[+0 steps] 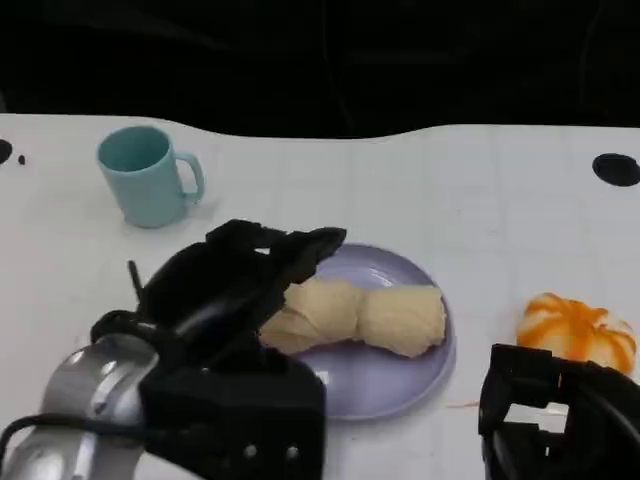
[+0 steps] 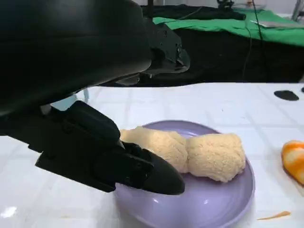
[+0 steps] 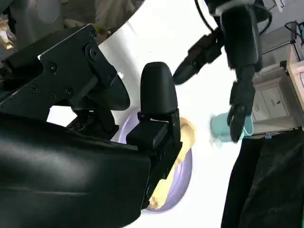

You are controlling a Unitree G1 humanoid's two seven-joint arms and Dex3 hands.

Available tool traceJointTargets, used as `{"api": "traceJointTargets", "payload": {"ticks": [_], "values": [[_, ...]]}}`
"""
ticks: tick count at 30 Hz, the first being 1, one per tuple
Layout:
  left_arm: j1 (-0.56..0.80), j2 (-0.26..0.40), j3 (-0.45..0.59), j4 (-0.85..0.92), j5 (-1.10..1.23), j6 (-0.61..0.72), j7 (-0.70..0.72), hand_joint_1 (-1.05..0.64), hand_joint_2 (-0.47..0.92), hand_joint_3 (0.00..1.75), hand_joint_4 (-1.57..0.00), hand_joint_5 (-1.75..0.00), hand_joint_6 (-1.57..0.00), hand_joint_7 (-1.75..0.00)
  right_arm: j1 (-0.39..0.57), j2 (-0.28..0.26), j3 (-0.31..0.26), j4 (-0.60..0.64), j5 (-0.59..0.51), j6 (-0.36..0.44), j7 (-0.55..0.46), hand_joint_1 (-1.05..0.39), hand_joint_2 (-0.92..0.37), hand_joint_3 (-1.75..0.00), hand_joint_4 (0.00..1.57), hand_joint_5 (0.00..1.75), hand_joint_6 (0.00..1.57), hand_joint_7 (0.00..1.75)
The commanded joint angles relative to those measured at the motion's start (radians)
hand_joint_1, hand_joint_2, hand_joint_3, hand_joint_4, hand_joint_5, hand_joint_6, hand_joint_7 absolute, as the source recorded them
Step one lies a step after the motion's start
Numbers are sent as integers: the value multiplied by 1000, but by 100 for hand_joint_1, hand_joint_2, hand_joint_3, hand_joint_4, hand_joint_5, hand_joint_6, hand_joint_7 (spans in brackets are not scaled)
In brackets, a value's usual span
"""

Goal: Grasp the towel on the left side of the plate with the left hand and place it into the plate.

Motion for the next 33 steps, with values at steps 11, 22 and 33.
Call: {"api": "traceJointTargets", "payload": {"ticks": [11,22,33], "values": [[297,-121,328,-183,-543,-22,69,-38,92,22,-56,-59,-58,-9,-9,-6,-3,-2,-1,4,-3,-2,-46,-144,84,175,74,156],[508,-300,410,-303,-858,98,166,-12,61,99,-88,-143,-86,-116,-25,-6,2,20,-5,0,2,-1,-47,-144,84,175,73,156],[509,-254,489,-286,-1261,425,126,-8,55,123,-85,-175,-77,-159,-16,-18,-8,31,-17,-18,18,1,-48,-143,83,175,73,156]]}}
